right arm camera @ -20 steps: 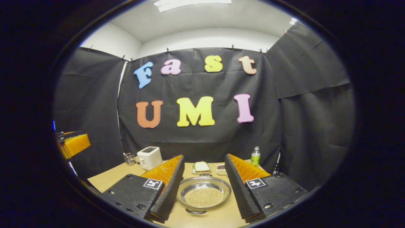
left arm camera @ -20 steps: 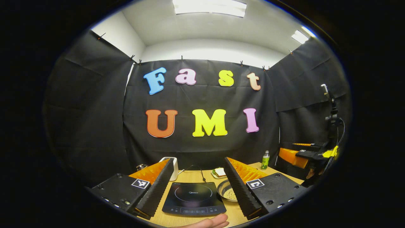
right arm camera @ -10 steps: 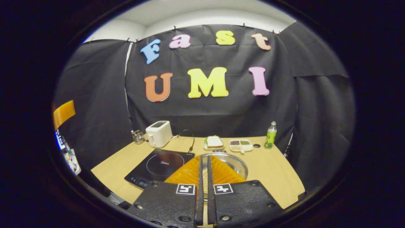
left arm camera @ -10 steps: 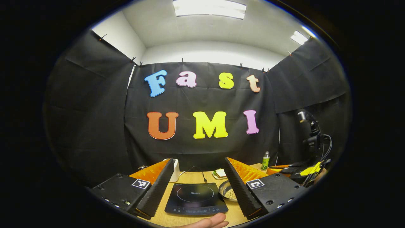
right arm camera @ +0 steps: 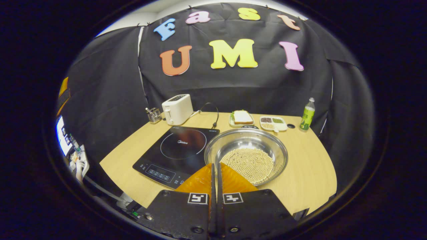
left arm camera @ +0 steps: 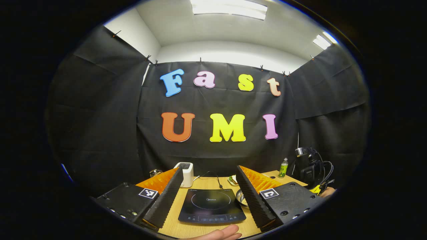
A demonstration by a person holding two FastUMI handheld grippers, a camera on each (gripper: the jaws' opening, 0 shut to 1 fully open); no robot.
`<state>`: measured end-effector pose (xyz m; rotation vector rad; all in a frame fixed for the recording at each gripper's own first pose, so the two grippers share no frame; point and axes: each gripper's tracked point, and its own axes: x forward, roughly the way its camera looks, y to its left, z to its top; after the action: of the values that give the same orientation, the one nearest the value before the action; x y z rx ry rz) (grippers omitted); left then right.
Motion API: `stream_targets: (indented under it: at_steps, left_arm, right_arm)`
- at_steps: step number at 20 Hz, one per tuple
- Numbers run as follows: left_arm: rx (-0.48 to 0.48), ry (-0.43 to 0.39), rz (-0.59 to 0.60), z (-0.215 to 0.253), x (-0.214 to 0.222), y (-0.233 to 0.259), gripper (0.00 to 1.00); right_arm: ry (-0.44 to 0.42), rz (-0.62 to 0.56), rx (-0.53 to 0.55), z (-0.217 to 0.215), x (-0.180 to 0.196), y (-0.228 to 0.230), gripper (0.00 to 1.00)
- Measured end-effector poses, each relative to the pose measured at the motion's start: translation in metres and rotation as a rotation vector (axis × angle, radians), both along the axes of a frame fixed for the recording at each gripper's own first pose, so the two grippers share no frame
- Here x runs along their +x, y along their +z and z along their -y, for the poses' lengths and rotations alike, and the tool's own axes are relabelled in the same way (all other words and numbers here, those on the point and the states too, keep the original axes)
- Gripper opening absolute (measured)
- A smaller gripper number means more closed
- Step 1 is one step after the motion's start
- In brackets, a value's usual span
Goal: First push the handle of the pot to place it horizontally, then grasp the pot with both hands and set it on the induction cooktop.
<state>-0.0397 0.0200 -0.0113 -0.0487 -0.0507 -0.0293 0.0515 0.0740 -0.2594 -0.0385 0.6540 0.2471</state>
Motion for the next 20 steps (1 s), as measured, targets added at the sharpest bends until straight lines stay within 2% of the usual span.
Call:
stream_targets:
  at_steps: [2,4,6,9,12,14,18,19,20]
  left_arm:
    - [-0.003,0.001,-0.002,-0.003,-0.001,-0.003,0.95]
    - [-0.003,0.013,0.003,-0.008,-0.001,-0.005,0.95]
    - [-0.01,0.018,0.001,-0.01,-0.001,-0.007,0.95]
    - [0.001,0.003,0.027,-0.007,-0.004,-0.003,0.95]
    - [0.017,0.019,0.059,-0.007,-0.006,0.001,0.95]
    - [0.03,0.024,0.062,-0.005,-0.006,-0.001,0.95]
    - [0.02,0.004,0.058,0.002,-0.008,-0.004,0.95]
    - [0.014,0.0,0.06,0.004,-0.008,-0.004,0.95]
    - [0.008,-0.003,0.065,0.005,-0.008,-0.003,0.95]
  right_arm:
    - [0.001,-0.05,-0.014,0.001,0.004,-0.022,0.0]
    - [0.011,-0.1,-0.01,-0.004,0.006,-0.044,0.04]
    - [0.027,-0.142,0.007,-0.013,0.006,-0.063,0.01]
    - [0.032,-0.214,0.021,-0.016,0.002,-0.089,0.04]
    - [0.022,-0.241,0.035,-0.016,0.002,-0.103,0.01]
    - [0.011,-0.267,0.049,-0.016,0.002,-0.114,0.03]
    - [-0.001,-0.246,0.064,-0.019,0.002,-0.114,0.01]
    - [-0.003,-0.251,0.068,-0.019,0.002,-0.116,0.04]
    - [-0.006,-0.258,0.067,-0.018,0.0,-0.118,0.01]
